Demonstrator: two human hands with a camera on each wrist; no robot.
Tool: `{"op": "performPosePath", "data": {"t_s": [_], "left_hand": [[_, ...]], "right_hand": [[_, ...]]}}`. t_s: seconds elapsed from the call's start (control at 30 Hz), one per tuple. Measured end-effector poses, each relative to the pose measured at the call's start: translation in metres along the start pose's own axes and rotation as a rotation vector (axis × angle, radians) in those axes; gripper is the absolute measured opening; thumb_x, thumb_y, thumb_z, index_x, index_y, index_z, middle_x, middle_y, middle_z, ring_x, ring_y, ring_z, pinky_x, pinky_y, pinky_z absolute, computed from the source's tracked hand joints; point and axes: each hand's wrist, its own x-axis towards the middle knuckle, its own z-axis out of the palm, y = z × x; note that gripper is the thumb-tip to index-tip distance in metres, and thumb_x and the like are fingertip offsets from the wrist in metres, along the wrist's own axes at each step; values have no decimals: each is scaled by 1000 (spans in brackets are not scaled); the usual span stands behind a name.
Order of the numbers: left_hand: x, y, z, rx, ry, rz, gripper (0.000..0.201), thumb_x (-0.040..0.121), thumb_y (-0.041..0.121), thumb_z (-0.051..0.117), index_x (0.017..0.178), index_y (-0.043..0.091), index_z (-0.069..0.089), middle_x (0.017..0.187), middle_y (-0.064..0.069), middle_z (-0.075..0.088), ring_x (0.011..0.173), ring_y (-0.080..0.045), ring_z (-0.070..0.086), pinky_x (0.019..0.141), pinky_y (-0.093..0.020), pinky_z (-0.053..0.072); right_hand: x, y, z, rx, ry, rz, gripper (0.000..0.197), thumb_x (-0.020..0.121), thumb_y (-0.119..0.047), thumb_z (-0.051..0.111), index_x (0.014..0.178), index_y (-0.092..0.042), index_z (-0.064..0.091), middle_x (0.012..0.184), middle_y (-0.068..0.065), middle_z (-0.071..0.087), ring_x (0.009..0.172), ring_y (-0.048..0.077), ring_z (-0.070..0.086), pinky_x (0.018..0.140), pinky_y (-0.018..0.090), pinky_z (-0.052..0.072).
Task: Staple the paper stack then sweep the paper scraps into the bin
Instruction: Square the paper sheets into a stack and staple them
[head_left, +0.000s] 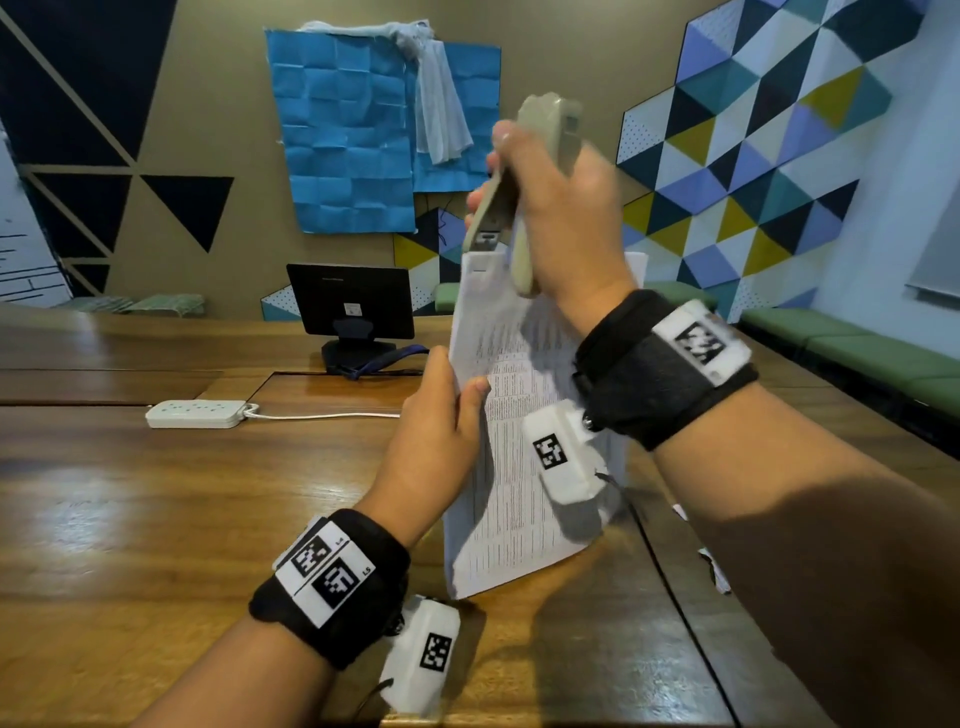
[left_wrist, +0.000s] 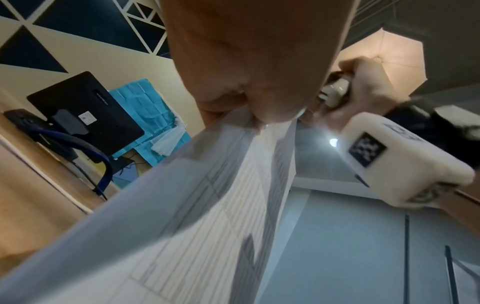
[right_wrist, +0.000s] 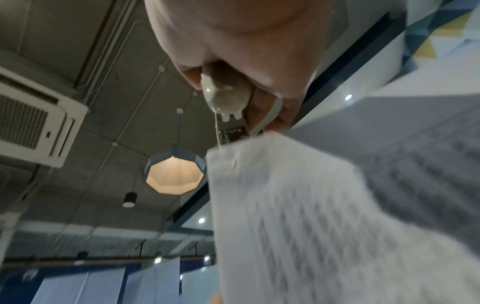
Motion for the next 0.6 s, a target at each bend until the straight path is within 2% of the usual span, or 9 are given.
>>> {"op": "performPosePath", "data": {"t_s": [0.13, 0.23, 0.3, 0.33, 0.37, 0.4, 0.47, 0.53, 0.6], "left_hand": [[10, -10, -12, 17, 0, -52, 28, 108, 25, 49, 134, 16, 47, 122, 14, 57, 104, 2, 58, 73, -3, 45], [18, -21, -28, -17, -26, -110, 29, 108, 26, 49, 136, 22, 46, 134, 8, 58, 122, -10, 58, 89, -22, 51], [22, -29, -41, -57, -50, -172, 29, 107, 28, 50, 136, 28, 47, 138, 8, 60, 129, -15, 59, 102, -41, 55], [23, -31, -47, -81, -64, -200, 30, 107, 28, 50, 137, 32, 48, 139, 10, 61, 131, -16, 59, 105, -49, 53], [24, -32, -52, -111, -77, -220, 31, 107, 28, 51, 138, 34, 48, 140, 11, 61, 132, -16, 59, 107, -54, 51], [24, -31, -56, -142, -89, -228, 32, 107, 27, 50, 138, 34, 49, 141, 11, 61, 132, -17, 59, 108, -56, 50], [22, -27, -61, -192, -98, -247, 33, 108, 22, 49, 140, 29, 48, 142, 7, 62, 130, -18, 61, 109, -55, 49], [18, -26, -64, -209, -111, -273, 34, 108, 20, 47, 141, 28, 47, 140, 8, 63, 127, -17, 63, 108, -54, 49], [15, -26, -65, -217, -127, -283, 35, 108, 19, 47, 142, 31, 47, 140, 11, 64, 127, -14, 64, 108, -54, 50]], "right_hand": [[17, -5, -59, -22, 123, 142, 20, 99, -36, 60, 107, -18, 57, 84, -1, 64, 70, 15, 69, 73, 39, 64], [17, 35, -116, -325, 216, 494, 42, 87, -37, 57, 120, -11, 52, 91, 8, 58, 68, 20, 64, 67, 44, 61], [1, 76, -141, -635, 71, 746, 18, 90, -28, 55, 99, -13, 54, 101, 15, 52, 78, 27, 57, 81, 47, 55], [-9, 99, -150, -790, -52, 838, 17, 97, -28, 52, 85, -16, 52, 105, 15, 52, 83, 28, 55, 87, 43, 51], [-17, 125, -159, -927, -183, 914, 26, 103, -27, 48, 79, -18, 51, 108, 15, 52, 91, 30, 56, 92, 40, 48], [-26, 145, -162, -1014, -269, 965, 26, 105, -25, 46, 82, -17, 55, 109, 15, 52, 102, 34, 58, 96, 39, 47], [-40, 165, -162, -1104, -350, 1004, 20, 104, -19, 48, 108, -10, 65, 116, 21, 58, 126, 38, 58, 102, 36, 46], [-40, 181, -155, -1128, -334, 1006, 35, 103, -18, 51, 131, 0, 64, 134, 24, 62, 132, 37, 57, 101, 35, 46], [-33, 215, -155, -1248, -400, 981, 40, 106, -23, 50, 135, 2, 60, 139, 21, 62, 129, 36, 60, 100, 37, 49]]}}
